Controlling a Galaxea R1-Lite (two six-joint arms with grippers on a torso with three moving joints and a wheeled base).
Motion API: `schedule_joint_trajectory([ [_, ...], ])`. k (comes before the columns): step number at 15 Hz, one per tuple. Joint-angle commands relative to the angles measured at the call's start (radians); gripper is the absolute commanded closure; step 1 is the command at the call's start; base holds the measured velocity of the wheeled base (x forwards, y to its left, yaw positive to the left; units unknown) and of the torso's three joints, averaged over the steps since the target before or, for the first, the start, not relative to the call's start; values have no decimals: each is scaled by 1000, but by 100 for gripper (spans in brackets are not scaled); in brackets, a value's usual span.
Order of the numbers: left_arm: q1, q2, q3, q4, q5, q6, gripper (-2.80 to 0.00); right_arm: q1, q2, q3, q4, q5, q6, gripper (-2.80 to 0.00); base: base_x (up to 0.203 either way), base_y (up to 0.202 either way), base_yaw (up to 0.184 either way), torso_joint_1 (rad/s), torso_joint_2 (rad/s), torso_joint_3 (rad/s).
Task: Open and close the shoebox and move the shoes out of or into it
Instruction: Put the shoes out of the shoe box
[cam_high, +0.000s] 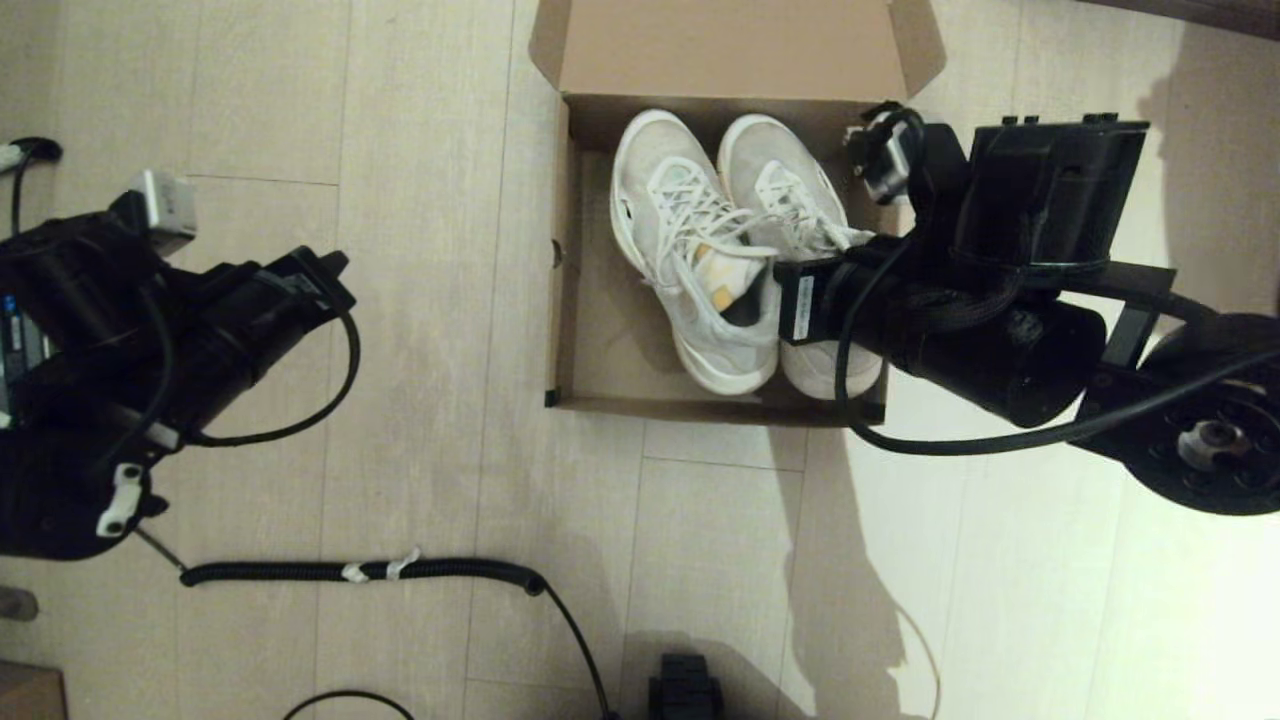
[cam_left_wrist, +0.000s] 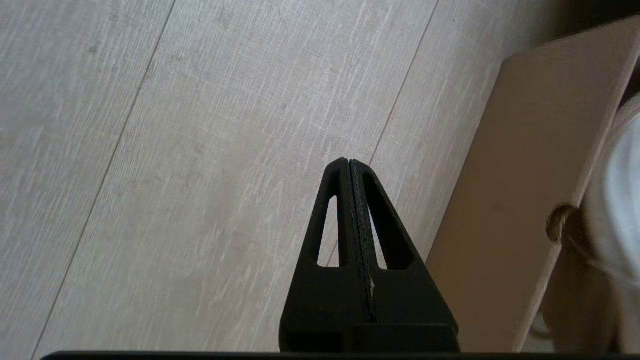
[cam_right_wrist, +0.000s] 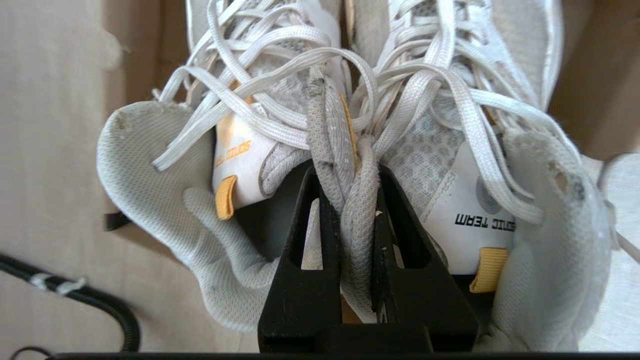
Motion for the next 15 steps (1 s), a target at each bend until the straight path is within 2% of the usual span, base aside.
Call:
schedule_joint_trajectory([
  [1, 0, -34, 30, -5, 2, -3, 0, 8, -70, -5, 12, -10, 0, 0, 0, 0, 0, 0, 0, 0],
  [5, 0, -88, 92, -4, 7, -21, 0, 6, -209, 1, 89, -43, 4, 0, 0, 0, 0, 0, 0, 0],
  [7, -2, -132, 169, -4, 6, -39, 0, -37, -294, 28, 107, -56, 4, 0, 0, 0, 0, 0, 0, 0],
  [10, -2, -185, 243, -5, 7, -98, 0, -246, -331, 46, 109, -50, 6, 0, 0, 0, 0, 0, 0, 0],
  [12, -1, -176, 219, -2, 4, -98, 0, -408, -310, 27, 106, -24, 12, 0, 0, 0, 0, 0, 0, 0],
  [13, 1, -173, 212, -1, 3, -98, 0, -470, -289, 1, 106, -12, 28, 0, 0, 0, 0, 0, 0, 0],
  [15, 0, -178, 218, -1, 3, -98, 0, -535, -253, -49, 108, -1, 70, 0, 0, 0, 0, 0, 0, 0],
])
